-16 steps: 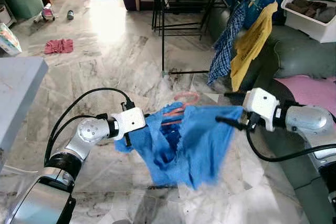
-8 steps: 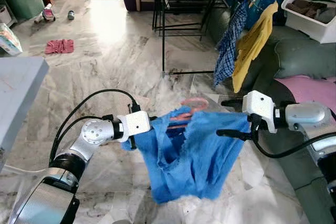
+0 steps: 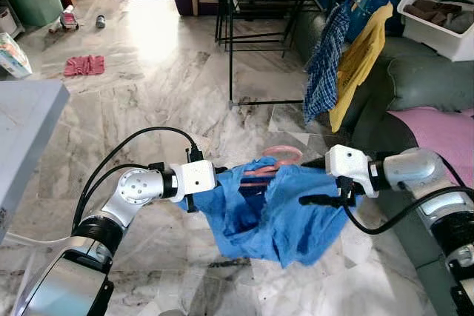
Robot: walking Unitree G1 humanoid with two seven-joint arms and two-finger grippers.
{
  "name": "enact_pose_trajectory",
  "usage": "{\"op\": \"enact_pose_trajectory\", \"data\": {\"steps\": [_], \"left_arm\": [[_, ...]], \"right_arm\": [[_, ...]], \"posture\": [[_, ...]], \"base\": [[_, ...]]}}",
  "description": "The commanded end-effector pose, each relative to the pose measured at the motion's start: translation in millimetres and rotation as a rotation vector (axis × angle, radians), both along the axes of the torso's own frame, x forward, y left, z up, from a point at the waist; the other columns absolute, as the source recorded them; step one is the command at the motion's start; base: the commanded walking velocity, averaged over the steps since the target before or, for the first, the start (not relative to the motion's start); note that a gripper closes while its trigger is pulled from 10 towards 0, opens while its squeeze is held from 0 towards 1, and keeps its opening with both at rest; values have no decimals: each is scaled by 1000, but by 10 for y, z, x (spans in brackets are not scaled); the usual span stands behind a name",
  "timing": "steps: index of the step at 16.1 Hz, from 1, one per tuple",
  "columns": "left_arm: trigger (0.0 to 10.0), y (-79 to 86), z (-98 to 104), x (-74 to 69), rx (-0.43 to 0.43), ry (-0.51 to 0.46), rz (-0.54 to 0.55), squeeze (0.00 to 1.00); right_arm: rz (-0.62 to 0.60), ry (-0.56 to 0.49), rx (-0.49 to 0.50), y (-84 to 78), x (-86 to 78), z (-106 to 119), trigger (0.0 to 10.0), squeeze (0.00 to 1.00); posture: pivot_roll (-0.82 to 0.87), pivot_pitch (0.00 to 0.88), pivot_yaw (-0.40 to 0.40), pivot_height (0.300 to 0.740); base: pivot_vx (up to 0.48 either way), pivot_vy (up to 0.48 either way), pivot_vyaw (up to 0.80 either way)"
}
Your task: Hang hanger
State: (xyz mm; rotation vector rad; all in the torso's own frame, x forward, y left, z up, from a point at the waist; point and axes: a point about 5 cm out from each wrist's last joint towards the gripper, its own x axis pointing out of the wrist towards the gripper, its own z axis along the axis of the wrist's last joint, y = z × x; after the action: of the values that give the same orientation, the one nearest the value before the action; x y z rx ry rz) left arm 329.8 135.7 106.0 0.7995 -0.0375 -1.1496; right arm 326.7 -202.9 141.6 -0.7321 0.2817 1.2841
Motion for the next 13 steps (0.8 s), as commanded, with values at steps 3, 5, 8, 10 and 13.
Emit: {"op": "enact_pose_trajectory", "data": {"steps": [3, 5, 8, 10, 13], "left_arm": [[0, -89, 77, 5, -18, -41, -42, 0], [0, -92, 82, 9, -18, -42, -43, 0], [0, -91, 86, 17, -18, -43, -40, 0], [0, -87, 88, 23, -17, -42, -35, 0], [0, -86, 91, 30, -18, -43, -30, 0]], "right_arm": [[33, 24, -38, -3, 3, -33, 0, 0], [32, 34, -41, -22, -6, -39, 0, 0], [42, 52, -43, -37, -34, -71, 0, 0], [43, 55, -43, -38, -35, -78, 0, 0], [45, 61, -41, -29, -39, -90, 0, 0]], "posture": [[40, 65, -62, 740], [38, 66, -61, 740], [37, 67, -62, 740], [37, 68, -62, 740], [38, 67, -63, 740]], "base": [[0, 0, 0], [0, 0, 0], [0, 0, 0], [0, 0, 0], [0, 0, 0]]}}
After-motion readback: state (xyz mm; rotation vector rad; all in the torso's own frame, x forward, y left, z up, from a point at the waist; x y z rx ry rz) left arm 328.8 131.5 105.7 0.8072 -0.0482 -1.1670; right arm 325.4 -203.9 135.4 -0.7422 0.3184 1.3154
